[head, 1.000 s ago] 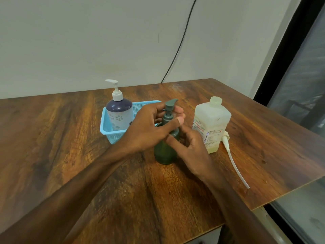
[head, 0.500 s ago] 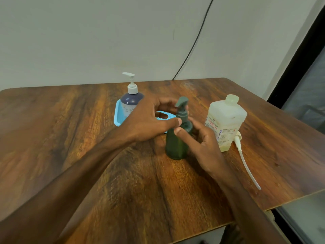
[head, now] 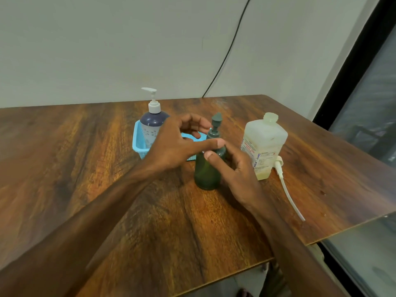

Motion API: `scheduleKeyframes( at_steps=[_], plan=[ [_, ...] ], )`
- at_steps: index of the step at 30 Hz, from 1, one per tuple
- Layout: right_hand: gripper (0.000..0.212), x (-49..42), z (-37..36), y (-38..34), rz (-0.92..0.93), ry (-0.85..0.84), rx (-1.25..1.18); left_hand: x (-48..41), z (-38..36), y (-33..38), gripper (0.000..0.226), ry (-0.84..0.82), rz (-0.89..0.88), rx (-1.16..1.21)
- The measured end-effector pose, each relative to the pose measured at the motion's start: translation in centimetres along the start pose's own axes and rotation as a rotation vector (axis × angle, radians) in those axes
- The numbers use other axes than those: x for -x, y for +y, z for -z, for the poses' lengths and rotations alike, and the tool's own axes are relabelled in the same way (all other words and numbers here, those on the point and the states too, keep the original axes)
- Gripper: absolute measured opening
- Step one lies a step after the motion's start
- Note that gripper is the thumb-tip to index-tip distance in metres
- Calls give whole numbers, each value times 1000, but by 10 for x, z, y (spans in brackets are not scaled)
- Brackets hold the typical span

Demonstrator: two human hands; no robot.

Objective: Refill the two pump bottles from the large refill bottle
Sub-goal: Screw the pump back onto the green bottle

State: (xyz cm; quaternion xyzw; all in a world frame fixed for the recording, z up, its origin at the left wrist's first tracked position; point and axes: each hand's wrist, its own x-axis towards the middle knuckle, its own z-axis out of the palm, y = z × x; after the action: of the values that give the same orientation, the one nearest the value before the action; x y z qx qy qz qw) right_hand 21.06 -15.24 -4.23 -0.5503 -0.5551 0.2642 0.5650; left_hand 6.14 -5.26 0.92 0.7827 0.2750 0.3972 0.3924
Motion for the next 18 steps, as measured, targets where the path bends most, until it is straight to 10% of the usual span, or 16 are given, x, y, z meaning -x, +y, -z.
scheduleKeyframes(
  at_steps=[18],
  plan=[
    [47,0,0,0,-24,1,4,-8,-2,4,41,-12,-103,-104]
  ],
)
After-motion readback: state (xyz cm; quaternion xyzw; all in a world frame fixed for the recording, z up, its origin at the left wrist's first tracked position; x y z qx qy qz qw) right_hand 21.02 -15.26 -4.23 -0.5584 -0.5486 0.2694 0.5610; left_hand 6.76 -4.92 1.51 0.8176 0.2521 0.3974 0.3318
